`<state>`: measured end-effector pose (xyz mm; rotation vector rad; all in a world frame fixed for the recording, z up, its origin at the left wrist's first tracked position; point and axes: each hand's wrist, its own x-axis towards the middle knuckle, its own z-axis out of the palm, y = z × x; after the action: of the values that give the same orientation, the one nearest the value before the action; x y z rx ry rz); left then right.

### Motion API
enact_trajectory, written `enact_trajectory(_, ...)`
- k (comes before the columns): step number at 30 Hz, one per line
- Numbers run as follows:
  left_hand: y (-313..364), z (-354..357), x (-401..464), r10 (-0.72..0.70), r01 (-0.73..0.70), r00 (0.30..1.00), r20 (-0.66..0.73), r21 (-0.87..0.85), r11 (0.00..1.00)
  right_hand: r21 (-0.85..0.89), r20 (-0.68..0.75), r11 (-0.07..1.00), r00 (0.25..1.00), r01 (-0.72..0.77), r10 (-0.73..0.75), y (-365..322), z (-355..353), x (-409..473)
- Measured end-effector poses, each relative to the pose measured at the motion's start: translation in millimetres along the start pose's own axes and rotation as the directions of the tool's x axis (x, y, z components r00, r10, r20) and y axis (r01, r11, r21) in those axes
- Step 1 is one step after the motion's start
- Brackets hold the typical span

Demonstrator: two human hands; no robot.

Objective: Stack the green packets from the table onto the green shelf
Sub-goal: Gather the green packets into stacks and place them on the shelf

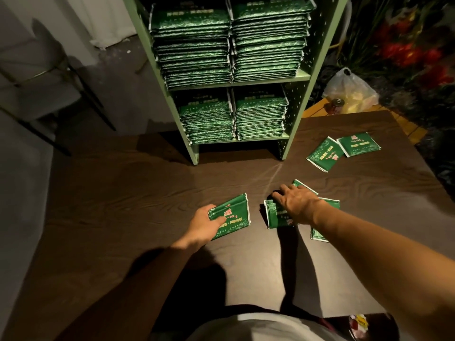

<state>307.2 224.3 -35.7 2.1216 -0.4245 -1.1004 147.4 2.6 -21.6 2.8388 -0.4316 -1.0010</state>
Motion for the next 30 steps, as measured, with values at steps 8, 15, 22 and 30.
enact_trajectory(8,-5.6,6.7,-1.2,0.007,-0.008,1.0,-0.02,-0.079,0.997,-0.083,-0.025,0.996,0.999,0.04,-0.042,2.8,-11.5,-1.4)
enact_trajectory(15,-8.0,4.0,-1.6,0.015,-0.017,1.0,-0.013,-0.172,0.985,0.513,-0.233,0.856,0.971,0.07,0.06,-10.2,-24.1,-0.1)
enact_trajectory(22,-54.7,12.7,40.6,0.01,-0.03,0.998,-0.068,-0.294,0.955,0.898,0.183,-0.428,0.97,-0.099,0.158,-31.1,-10.6,-0.4)
enact_trajectory(30,12.5,10.9,-10.2,-0.013,0.03,0.999,0.033,-0.591,0.806,0.524,0.28,-0.846,0.958,-0.096,0.065,-73.9,19.7,-9.8)
